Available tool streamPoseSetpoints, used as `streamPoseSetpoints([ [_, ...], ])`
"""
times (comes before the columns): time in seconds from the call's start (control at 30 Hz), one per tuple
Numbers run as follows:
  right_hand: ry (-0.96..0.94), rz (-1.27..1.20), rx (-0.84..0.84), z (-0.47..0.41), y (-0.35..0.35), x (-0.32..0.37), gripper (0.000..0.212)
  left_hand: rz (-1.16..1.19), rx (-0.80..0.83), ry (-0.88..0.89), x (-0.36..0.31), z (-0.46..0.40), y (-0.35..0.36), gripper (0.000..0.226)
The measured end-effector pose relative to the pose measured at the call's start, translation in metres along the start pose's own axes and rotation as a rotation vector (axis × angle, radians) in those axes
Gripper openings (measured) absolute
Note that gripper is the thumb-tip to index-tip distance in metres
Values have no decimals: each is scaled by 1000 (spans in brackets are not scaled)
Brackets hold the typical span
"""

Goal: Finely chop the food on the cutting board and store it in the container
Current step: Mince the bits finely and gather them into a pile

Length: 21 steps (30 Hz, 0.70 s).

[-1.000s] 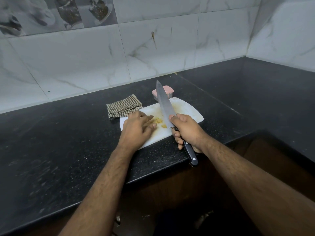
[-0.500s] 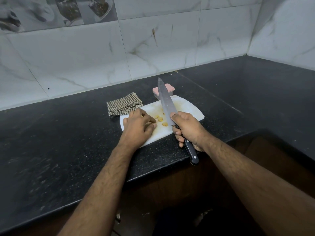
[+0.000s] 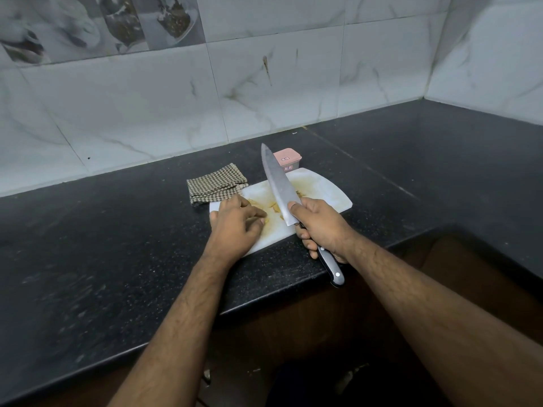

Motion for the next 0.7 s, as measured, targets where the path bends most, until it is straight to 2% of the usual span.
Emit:
streamPoseSetpoints([
  [0.2, -8, 12, 12, 3, 1, 2, 22, 28, -26, -13, 0, 2, -4, 10],
  [0.47, 29, 14, 32, 10, 3, -1, 24, 2, 30, 15, 0, -1, 3, 20],
  [0.7, 131, 155, 36, 8, -15, -7, 22, 26, 0, 18, 0, 0, 0, 12],
])
Point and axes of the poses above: each hand's wrist, its own z-axis away from the middle knuckle, its own y-axis out of the palm, x = y × z, the point moved 9 cm from there along -z, towards the middle knuckle, and after that the axes turned 6 degrees about -z, right-handed, at the moved point
